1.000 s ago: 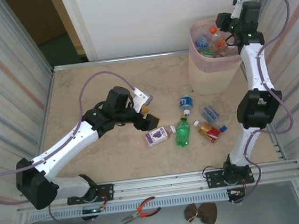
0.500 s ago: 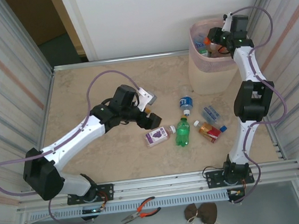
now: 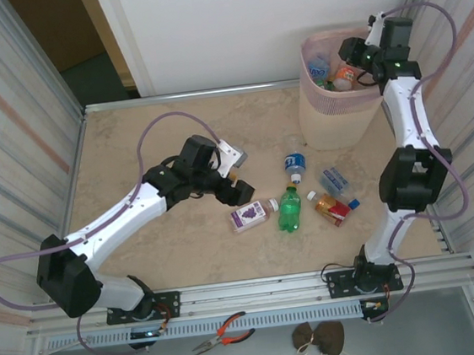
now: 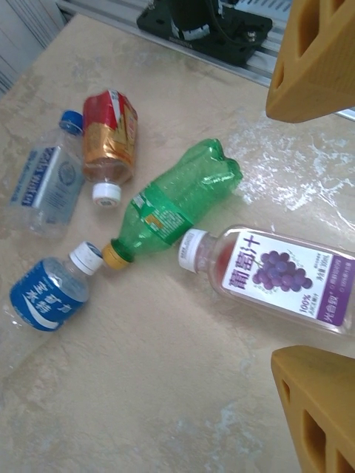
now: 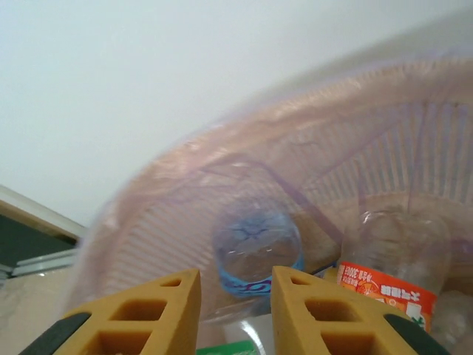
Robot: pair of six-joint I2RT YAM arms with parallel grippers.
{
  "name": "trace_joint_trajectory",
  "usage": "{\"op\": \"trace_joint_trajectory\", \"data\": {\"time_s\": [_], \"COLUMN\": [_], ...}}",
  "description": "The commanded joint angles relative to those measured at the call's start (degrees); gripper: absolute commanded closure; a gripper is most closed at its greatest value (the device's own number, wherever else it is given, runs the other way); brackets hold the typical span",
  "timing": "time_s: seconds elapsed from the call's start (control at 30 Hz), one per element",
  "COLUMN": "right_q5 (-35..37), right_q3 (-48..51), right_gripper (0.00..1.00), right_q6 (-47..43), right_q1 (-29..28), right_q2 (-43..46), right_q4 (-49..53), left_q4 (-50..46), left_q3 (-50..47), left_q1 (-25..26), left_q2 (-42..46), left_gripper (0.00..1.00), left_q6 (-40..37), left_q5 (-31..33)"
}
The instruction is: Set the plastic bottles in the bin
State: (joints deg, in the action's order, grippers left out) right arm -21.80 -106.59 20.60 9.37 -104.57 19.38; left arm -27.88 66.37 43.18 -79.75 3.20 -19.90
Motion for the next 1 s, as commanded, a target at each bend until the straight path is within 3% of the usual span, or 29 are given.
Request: {"op": "trace_joint_trajectory", "data": {"time_s": [0.0,0.23,0.37,0.5,0.6,0.97], "right_q5": [-1.32,-1.81,0.02,1.75,3.21,5.05], "right_q3": [3.36,10.59,17.90,22.12,25.77,32.28], "right_gripper": [0.68,0.64,0.63,0.62,0.61,0.59], "right_q6": [0.99,1.03,0.65,0.33,0.32,-0.55], "right_q1": [-0.22,-1.64,-3.70,-5.60,-6.87,-8.29], "right_q2": [7.12,18.15,25.86,31.63,35.62,43.10], "right_q4": [0.15,1.73,0.58,2.62,3.04,7.29], "left_q4": [-3.81,-7.47,-8.13,-9.12,-9.52,-9.66], "left_q3": [0.62,1.89,1.08,0.52,0.51,3.04], "left_q1": [1.05,3.41,6.39,8.00,9.46,10.09], "left_q2": [-0.85,-2.99,-3.44,-5.03,-6.82,-17.55], "left_gripper": [0.21,0.21,0.19,0.15,0.02,0.01], "left_q6": [-2.62,-3.90,-4.22,-3.73,-3.60,-9.44], "left_q5": [2.71,7.25,13.96,15.35,17.40,19.78]}}
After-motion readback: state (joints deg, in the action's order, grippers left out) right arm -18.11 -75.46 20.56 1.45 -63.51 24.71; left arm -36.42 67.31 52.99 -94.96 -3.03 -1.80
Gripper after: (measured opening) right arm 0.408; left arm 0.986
